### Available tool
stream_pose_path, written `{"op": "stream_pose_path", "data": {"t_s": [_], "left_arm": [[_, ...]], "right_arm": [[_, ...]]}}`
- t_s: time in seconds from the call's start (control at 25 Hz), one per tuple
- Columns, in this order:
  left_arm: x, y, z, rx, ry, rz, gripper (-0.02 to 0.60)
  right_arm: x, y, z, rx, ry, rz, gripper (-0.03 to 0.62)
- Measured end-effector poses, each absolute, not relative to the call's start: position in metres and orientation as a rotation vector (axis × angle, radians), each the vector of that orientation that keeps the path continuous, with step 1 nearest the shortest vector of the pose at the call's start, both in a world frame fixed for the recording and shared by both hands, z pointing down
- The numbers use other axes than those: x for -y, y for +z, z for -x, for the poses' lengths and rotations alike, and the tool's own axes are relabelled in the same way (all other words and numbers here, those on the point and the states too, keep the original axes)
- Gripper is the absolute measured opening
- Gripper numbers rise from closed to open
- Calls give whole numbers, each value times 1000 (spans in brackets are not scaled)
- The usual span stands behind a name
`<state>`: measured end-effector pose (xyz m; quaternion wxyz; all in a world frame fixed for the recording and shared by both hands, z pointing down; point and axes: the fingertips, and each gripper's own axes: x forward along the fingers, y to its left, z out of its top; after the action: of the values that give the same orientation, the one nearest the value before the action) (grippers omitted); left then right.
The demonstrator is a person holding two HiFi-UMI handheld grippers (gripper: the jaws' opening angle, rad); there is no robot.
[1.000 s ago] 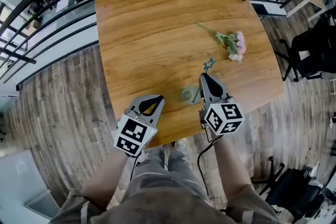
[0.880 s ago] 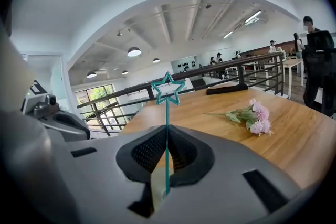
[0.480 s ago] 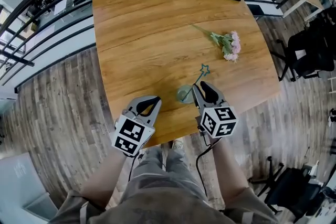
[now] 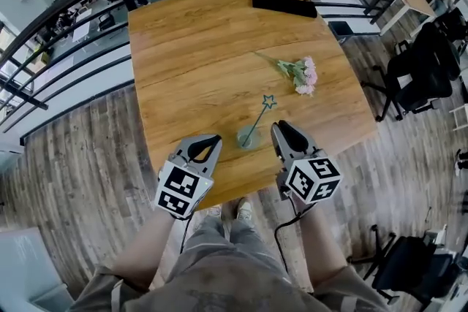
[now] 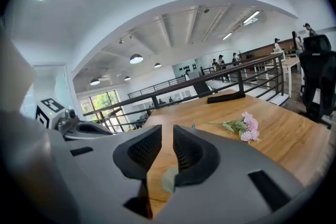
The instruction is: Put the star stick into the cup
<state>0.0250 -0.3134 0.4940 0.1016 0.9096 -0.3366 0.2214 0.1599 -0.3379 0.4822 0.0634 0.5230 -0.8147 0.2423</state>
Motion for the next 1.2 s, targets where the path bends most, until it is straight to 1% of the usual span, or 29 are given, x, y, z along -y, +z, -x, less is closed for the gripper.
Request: {"op": "stream_pose_path", "data": {"t_s": [0.08, 0.36, 0.6, 0.92, 1.2], "left_arm": [[313, 480, -26, 1011, 648, -2716, 17], [305, 422, -33, 1082, 646, -2851, 17], [285, 380, -44, 1137, 625, -3006, 17], [262, 362, -53, 1110, 593, -3060, 17], [246, 356, -57, 1093, 552, -3057, 17]], "right_arm": [[332, 459, -164, 2507, 730, -1587, 80], [303, 378, -181, 2582, 455, -1645, 48], [264, 333, -184, 2637, 295, -1625, 41], [218, 311, -176, 2690, 240, -1547, 35], [199, 323, -168, 2667, 240, -1459, 35]]}}
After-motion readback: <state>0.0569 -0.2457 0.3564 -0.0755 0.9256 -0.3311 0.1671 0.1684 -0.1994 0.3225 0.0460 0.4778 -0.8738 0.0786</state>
